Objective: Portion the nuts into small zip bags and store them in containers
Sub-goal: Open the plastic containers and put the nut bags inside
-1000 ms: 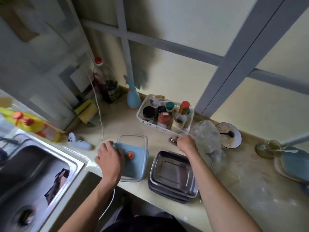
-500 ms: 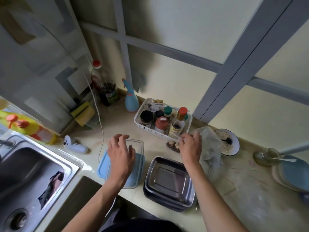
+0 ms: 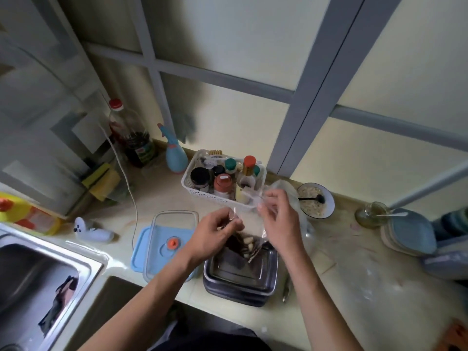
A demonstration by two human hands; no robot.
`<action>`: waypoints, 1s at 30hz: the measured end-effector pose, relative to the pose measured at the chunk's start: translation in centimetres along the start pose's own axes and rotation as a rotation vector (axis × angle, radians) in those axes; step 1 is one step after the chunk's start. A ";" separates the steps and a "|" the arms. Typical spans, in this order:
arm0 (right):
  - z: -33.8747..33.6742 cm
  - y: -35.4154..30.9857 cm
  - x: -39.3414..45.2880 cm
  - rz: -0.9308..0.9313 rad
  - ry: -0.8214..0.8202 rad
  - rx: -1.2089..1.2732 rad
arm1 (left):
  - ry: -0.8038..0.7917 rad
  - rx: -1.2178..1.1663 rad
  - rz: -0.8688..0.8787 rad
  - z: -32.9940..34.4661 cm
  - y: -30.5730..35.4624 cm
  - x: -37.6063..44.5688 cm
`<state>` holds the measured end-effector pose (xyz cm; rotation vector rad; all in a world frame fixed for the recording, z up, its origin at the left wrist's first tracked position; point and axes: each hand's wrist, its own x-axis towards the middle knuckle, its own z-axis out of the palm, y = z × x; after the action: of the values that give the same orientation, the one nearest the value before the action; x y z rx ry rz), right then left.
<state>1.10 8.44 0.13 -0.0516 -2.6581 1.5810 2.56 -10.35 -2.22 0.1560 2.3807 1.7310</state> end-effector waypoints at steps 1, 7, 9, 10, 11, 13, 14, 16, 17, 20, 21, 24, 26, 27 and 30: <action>0.1 0.6 -0.5 -0.075 0.099 -0.155 | 0.002 -0.037 -0.020 0.4 0.0 -0.3; 0.5 1.3 -4.2 -0.328 -0.175 -0.400 | 0.071 -0.231 -0.116 2.3 -0.1 -2.1; 0.6 1.8 -5.3 -0.127 -0.412 -0.389 | 0.132 -0.224 -0.150 2.6 -0.3 -2.7; 0.6 2.2 -5.6 -0.056 -0.504 -0.391 | 0.152 -0.248 -0.174 2.7 -0.2 -2.9; 0.7 2.6 -5.8 -0.008 -0.565 -0.396 | 0.163 -0.261 -0.198 2.8 -0.4 -3.1; 1.0 3.3 -5.9 0.052 -0.615 -0.379 | 0.199 -0.243 -0.218 2.9 -0.4 -3.6; 1.4 3.8 -5.8 0.068 -0.622 -0.396 | 0.272 -0.175 -0.226 2.9 -0.7 -3.7; 2.1 4.4 -5.5 0.078 -0.659 -0.475 | 0.507 0.109 -0.292 2.6 -2.0 -3.8; 2.5 4.9 -5.3 0.084 -0.677 -0.505 | 0.613 0.252 -0.343 2.2 -2.6 -4.0; 3.5 5.8 -5.0 0.124 -0.693 -0.514 | 0.624 0.551 -0.470 0.8 -4.4 -4.9; 3.7 5.9 -5.0 0.130 -0.680 -0.519 | 0.547 0.623 -0.497 0.6 -4.9 -5.3; 4.4 6.2 -5.0 0.066 -0.577 -0.533 | 0.417 0.746 -0.522 0.5 -5.8 -6.0; 4.7 6.4 -5.1 0.039 -0.536 -0.542 | 0.436 0.754 -0.512 0.4 -5.7 -6.0; 4.8 6.6 -5.2 0.030 -0.521 -0.574 | 0.448 0.766 -0.497 0.4 -5.4 -6.0; 5.1 6.7 -5.4 -0.034 -0.411 -0.723 | 0.373 0.848 -0.505 0.0 -5.1 -6.6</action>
<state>6.24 6.90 -8.30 0.3209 -3.3704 0.5863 9.11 -13.25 -6.43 -0.6445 2.9085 0.5013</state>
